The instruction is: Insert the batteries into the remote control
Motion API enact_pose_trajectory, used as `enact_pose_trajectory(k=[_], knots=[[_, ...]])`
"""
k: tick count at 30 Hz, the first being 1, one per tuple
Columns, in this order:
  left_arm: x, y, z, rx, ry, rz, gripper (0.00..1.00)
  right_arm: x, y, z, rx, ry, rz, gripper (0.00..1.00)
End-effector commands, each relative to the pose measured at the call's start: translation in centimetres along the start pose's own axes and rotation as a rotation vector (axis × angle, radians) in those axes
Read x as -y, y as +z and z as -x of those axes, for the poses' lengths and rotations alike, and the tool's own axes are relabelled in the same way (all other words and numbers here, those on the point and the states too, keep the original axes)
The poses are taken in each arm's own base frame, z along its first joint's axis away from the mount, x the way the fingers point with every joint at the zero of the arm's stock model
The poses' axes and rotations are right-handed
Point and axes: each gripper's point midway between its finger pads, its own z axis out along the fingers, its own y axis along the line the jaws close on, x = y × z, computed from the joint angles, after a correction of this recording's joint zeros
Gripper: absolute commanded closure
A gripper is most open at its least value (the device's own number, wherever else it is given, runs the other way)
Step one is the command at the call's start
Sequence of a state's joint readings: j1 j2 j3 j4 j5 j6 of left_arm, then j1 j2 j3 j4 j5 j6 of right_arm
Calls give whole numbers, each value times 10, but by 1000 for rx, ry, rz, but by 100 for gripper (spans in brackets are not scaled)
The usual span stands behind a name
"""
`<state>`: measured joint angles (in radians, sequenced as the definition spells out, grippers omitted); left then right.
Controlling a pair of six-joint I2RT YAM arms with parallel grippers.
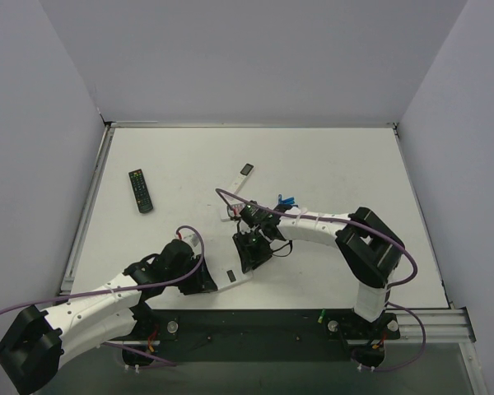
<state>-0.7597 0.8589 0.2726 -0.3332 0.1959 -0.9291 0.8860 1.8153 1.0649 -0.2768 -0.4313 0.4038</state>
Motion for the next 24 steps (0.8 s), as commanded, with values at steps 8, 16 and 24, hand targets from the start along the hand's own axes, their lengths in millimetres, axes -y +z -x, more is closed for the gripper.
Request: enact_pose_trajectory(k=[8, 16, 24], knots=[[31, -2, 22, 80, 29, -109, 55, 41, 6, -40, -121, -59, -308, 83], [34, -2, 24, 92, 34, -119, 55, 22, 16, -45, -183, -97, -238, 92], [42, 2, 31, 102, 50, -139, 55, -13, 25, -49, -249, -138, -49, 92]])
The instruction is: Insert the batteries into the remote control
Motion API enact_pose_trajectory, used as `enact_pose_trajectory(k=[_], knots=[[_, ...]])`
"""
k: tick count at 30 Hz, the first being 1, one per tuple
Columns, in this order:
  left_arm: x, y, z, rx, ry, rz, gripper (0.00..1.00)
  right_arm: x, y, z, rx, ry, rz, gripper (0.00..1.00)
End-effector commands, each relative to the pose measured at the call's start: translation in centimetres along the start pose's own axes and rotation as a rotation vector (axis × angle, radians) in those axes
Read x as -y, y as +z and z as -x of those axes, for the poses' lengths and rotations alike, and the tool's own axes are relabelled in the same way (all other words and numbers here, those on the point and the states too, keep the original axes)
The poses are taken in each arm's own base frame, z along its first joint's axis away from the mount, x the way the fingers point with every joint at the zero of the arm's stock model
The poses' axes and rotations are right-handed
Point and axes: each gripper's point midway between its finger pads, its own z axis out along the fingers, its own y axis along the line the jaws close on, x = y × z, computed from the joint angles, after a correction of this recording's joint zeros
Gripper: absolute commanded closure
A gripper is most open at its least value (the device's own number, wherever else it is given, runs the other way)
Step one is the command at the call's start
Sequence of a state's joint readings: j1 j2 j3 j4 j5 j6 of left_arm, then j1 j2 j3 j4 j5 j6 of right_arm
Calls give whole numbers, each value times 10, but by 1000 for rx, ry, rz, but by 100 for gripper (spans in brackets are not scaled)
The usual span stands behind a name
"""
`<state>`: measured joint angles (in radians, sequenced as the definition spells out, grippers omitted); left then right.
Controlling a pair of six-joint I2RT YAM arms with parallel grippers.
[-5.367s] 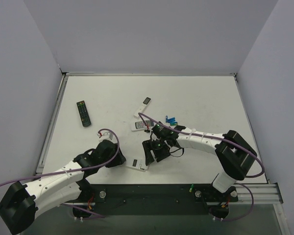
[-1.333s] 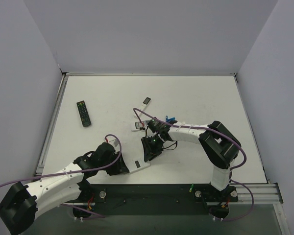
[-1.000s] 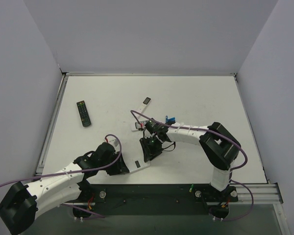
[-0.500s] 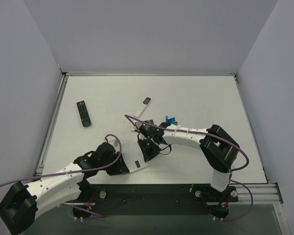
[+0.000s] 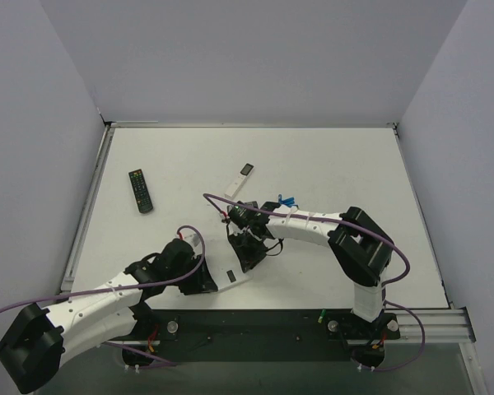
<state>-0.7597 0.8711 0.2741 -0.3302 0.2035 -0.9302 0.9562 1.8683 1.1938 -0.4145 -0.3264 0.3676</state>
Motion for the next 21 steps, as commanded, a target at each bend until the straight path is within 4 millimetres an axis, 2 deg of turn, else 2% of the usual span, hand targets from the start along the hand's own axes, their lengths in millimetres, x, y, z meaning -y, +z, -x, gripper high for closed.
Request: enact_pose_trajectory(k=[1, 6, 8, 12, 16, 18, 19, 21], knots=[[44, 1, 33, 113, 56, -146, 55, -16, 27, -48, -194, -74, 79, 92], [46, 2, 39, 138, 53, -143, 55, -9, 16, -32, -109, -36, 81, 91], [48, 1, 49, 181, 43, -137, 55, 0, 6, -18, -41, 10, 77, 85], [50, 1, 75, 258, 14, -134, 55, 26, -6, 3, 65, 80, 43, 80], [51, 0, 111, 343, -20, -143, 55, 45, -23, 22, 150, 106, 2, 73], [50, 2, 122, 353, -12, -126, 54, 55, -38, 33, 216, 123, -9, 70], [48, 2, 126, 360, -11, -110, 52, 62, -42, 34, 239, 139, -32, 65], [43, 3, 133, 369, -8, -81, 48, 74, -67, 46, 339, 167, -45, 56]])
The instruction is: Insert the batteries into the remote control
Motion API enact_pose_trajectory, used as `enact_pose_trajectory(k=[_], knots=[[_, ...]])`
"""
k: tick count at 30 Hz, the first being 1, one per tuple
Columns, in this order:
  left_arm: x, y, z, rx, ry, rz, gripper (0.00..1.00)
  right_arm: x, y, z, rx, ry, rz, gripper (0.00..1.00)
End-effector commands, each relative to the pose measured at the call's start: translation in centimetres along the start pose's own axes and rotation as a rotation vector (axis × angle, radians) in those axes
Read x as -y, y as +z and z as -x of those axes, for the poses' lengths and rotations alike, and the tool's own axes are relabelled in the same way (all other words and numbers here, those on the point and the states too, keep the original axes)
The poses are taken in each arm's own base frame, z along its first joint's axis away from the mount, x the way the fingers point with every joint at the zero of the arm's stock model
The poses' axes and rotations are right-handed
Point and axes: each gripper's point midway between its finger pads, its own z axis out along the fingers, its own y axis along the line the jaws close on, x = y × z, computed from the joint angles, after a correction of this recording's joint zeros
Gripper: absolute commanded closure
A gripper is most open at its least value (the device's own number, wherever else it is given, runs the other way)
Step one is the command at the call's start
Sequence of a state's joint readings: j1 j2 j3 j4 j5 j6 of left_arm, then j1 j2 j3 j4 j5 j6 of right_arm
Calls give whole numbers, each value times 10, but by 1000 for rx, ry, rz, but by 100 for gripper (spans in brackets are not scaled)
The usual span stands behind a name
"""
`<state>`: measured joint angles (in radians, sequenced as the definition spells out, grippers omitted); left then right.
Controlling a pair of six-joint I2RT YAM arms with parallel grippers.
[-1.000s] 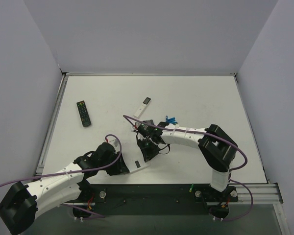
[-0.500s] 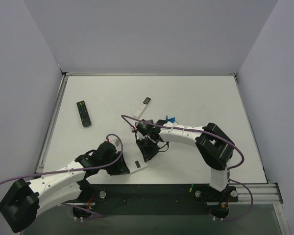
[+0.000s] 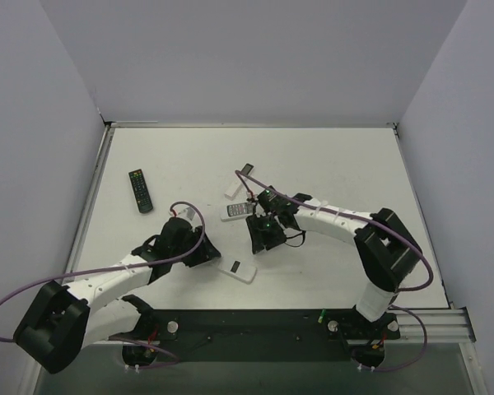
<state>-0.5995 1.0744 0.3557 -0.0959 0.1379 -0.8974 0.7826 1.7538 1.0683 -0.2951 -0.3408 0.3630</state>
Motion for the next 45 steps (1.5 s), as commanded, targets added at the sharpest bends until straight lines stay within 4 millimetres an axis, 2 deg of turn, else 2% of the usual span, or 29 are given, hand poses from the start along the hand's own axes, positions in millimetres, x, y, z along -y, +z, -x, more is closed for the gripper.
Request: enact_pose_trajectory(k=[1, 3, 4, 5, 6, 7, 8, 9, 10, 11, 12, 13, 14, 15, 16, 19, 22, 25, 30, 33, 35, 37, 38, 42, 45], knots=[[38, -4, 55, 166, 53, -87, 46, 25, -50, 39, 234, 40, -61, 45], [34, -8, 61, 187, 53, -66, 39, 40, -79, 48, 347, 56, -116, 36], [32, -15, 68, 221, 50, -48, 37, 56, -90, 51, 387, 89, -153, 30], [30, -19, 73, 245, 48, -37, 34, 67, -112, 53, 466, 106, -202, 27], [30, -25, 78, 268, 45, -32, 27, 77, -124, 53, 508, 129, -230, 25], [24, -37, 87, 324, 41, 6, 24, 93, -138, 53, 555, 172, -269, 22], [26, -47, 97, 364, 49, 15, 20, 95, -166, 55, 645, 190, -270, 19], [24, -57, 105, 402, 48, 33, 17, 115, -179, 48, 688, 230, -355, 18], [18, -76, 113, 467, 45, 78, 12, 123, -194, 44, 736, 252, -389, 14], [26, -96, 126, 526, 54, 78, 11, 130, -224, 40, 836, 280, -422, 11], [16, -112, 133, 579, 50, 140, 10, 144, -239, 31, 884, 311, -505, 2], [20, -135, 141, 652, 50, 128, 9, 149, -253, 25, 935, 329, -537, 0], [20, -152, 147, 705, 41, 136, 9, 151, -281, 16, 1038, 353, -568, 0], [19, -178, 157, 788, 27, 158, 8, 158, -294, 7, 1085, 380, -624, 0], [22, -204, 162, 865, 32, 132, 8, 158, -316, -3, 1170, 401, -633, 0], [26, -268, 172, 1044, 58, 106, 7, 158, -351, -24, 1289, 395, -682, 0], [28, -316, 172, 1168, 98, 78, 7, 156, -373, -36, 1343, 348, -716, 0], [23, -347, 169, 1263, 122, 70, 7, 164, -379, -48, 1327, 302, -809, 0], [8, -371, 163, 1376, 134, 87, 6, 171, -379, -57, 1324, 277, -873, 0], [0, -378, 160, 1419, 147, 102, 6, 174, -377, -59, 1333, 271, -897, 0], [-4, -370, 160, 1416, 172, 132, 6, 178, -372, -60, 1345, 280, -906, 0], [-8, -374, 156, 1449, 168, 111, 6, 179, -368, -61, 1354, 279, -902, 0], [-9, -364, 157, 1434, 184, 115, 6, 179, -367, -60, 1363, 281, -899, 0], [-13, -346, 157, 1413, 195, 134, 6, 183, -357, -60, 1352, 262, -916, 0], [-16, -342, 158, 1413, 207, 160, 6, 182, -353, -58, 1357, 256, -903, 0]])
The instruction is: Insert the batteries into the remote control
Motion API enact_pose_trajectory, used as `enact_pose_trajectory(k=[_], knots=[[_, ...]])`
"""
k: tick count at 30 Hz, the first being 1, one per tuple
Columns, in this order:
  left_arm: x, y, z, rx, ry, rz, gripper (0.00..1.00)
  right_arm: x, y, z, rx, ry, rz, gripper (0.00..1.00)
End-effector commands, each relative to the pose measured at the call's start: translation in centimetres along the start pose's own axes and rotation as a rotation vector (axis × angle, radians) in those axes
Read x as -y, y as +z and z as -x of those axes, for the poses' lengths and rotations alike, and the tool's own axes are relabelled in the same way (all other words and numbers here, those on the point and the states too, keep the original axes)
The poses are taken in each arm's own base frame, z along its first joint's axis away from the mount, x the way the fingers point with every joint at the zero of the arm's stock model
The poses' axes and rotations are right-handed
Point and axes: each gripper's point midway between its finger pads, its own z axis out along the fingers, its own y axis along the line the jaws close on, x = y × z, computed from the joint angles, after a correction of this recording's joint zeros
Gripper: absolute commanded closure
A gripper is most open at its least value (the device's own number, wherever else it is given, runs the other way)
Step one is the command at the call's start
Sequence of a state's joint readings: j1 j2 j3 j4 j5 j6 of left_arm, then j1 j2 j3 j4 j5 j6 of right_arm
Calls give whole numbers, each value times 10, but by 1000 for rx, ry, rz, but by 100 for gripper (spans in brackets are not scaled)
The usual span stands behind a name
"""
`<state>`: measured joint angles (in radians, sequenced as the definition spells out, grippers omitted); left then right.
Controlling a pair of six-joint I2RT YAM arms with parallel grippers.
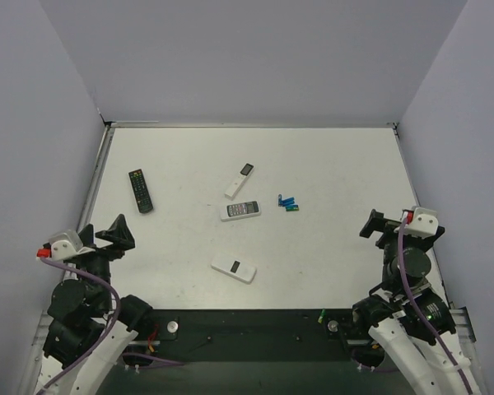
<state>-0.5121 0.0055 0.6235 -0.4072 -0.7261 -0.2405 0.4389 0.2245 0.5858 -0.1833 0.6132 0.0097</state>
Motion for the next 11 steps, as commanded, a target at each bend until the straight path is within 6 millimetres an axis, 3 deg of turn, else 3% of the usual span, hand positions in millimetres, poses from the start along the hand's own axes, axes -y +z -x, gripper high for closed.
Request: enact_pose_trajectory(k=[1, 11], knots=[[-9, -7, 22, 99, -27, 9, 6, 0, 2, 6, 50, 22, -13, 0], [-17, -6, 21, 130, -10, 60, 6, -4, 5, 3, 76, 40, -2, 0]])
